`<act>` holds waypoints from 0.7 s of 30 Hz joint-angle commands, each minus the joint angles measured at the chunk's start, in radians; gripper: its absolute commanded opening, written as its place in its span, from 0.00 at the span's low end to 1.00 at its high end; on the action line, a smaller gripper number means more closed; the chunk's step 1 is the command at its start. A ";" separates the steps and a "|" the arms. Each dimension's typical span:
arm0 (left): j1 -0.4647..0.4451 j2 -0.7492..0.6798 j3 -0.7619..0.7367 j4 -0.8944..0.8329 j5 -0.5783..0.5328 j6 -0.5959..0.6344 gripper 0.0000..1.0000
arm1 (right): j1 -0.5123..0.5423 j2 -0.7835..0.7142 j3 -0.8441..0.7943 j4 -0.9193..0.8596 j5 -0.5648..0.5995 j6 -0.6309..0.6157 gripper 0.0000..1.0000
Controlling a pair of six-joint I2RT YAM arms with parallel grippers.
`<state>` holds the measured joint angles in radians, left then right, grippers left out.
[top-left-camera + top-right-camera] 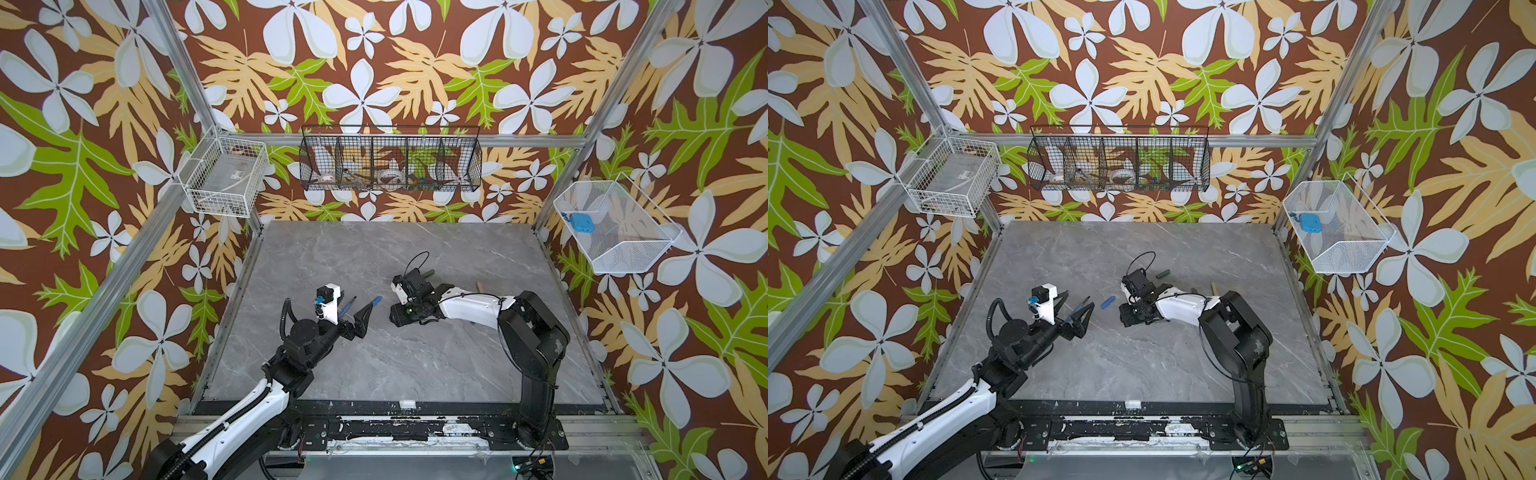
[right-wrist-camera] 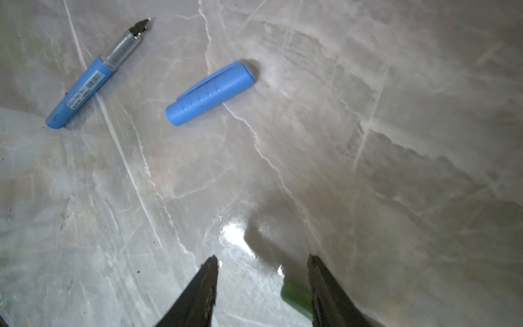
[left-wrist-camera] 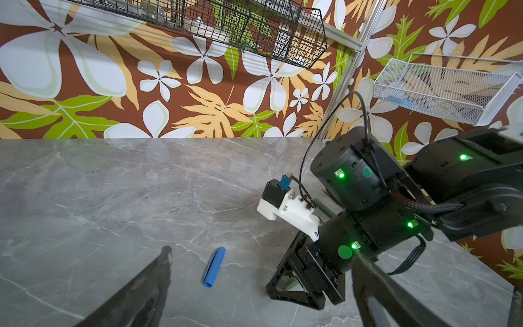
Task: Insert the pens into the pen caps
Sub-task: 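Move the right gripper over the light green silver-nib pen nearer the robot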
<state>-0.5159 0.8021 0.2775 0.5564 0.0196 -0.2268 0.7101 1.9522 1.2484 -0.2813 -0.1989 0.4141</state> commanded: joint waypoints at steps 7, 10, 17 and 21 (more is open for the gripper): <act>0.001 -0.006 0.006 0.022 0.000 0.006 1.00 | 0.018 0.002 -0.018 -0.017 -0.023 0.006 0.52; 0.001 -0.004 0.007 0.022 0.001 0.006 1.00 | 0.021 -0.024 -0.044 -0.019 -0.027 0.008 0.52; 0.001 -0.003 0.009 0.020 0.002 0.004 1.00 | 0.022 -0.111 -0.128 -0.047 -0.014 0.012 0.53; 0.001 -0.001 0.011 0.017 0.003 0.005 1.00 | 0.022 -0.168 -0.174 -0.071 -0.018 0.012 0.53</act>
<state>-0.5159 0.7998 0.2806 0.5526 0.0242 -0.2272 0.7330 1.8149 1.0908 -0.3225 -0.2123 0.4187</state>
